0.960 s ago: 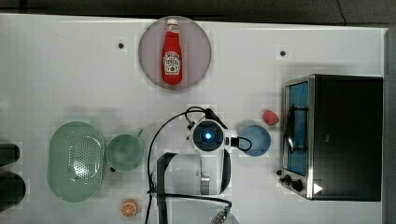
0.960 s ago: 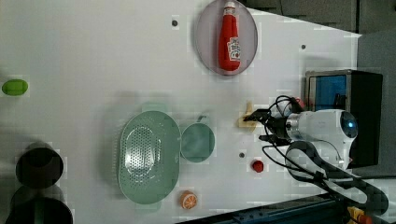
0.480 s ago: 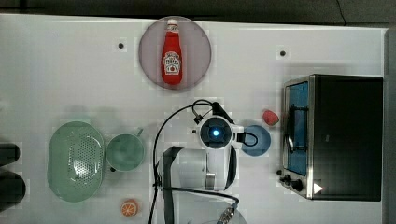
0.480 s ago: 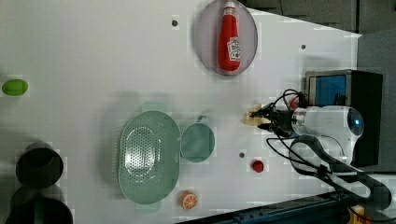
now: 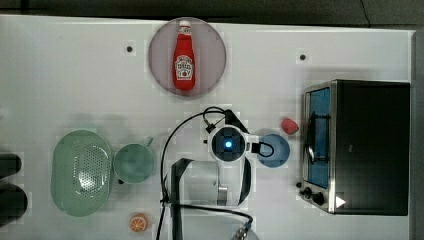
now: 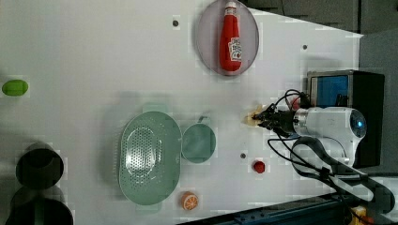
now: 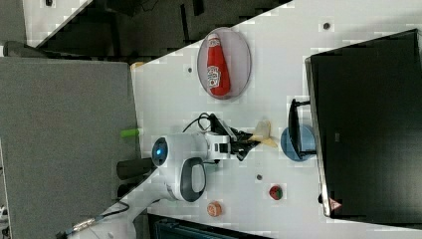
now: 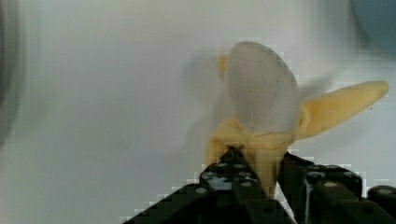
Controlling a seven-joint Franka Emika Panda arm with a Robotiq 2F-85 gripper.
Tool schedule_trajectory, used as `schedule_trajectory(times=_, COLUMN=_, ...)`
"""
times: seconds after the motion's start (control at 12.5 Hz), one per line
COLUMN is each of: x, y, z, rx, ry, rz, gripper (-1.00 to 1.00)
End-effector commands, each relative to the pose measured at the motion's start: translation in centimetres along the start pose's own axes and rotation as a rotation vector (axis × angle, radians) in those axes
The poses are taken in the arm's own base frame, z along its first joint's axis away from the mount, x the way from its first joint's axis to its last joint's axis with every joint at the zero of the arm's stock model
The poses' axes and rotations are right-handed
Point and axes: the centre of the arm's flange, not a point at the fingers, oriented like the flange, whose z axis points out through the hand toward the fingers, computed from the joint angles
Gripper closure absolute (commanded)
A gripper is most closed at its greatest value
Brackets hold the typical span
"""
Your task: Pick banana from table and place on oven.
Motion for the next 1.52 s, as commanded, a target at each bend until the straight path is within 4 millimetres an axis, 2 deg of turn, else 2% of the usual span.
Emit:
schedule_trajectory(times=0.08, x=2.1, y=-2.8, z=-10.2, rx=0.119, ry=0.099, rz=0.026, gripper=0.58)
schedule_trajectory(times=0.32, x=2.1, y=-2.8, z=-20.6, rx=0.087, ry=0.076, rz=0.025, gripper=0.58)
schedule_trajectory(times=0.56, x=1.5, y=-1.9, z=-30.9, rx=0.030, ry=0.030, rz=0.029, gripper=0.58)
schedule_trajectory(times=0.8, x=1.5, y=-0.8, z=-39.4, rx=-0.005, ry=0.000, rz=0.043, gripper=0.58)
schedule_trajectory(times=0.88, x=2.2, y=-0.5, z=-41.2, rx=0.004, ry=0.004, rz=0.056, gripper=0.58)
schedule_trajectory(times=0.96, x=3.4, y=-0.1, z=-42.1, rx=0.013, ry=0.009, rz=0.074, gripper=0.58)
schedule_trajectory(times=1.04, x=4.9, y=0.6, z=-42.1, rx=0.017, ry=0.008, rz=0.079, gripper=0.58)
schedule_trajectory(times=1.2, x=9.0, y=2.6, z=-41.1, rx=0.012, ry=0.005, rz=0.064, gripper=0.58)
schedule_trajectory(times=1.36, x=13.6, y=6.0, z=-39.4, rx=0.000, ry=-0.006, rz=0.046, gripper=0.58)
schedule_trajectory(times=1.52, x=18.5, y=10.7, z=-37.7, rx=-0.003, ry=0.005, rz=0.005, gripper=0.58)
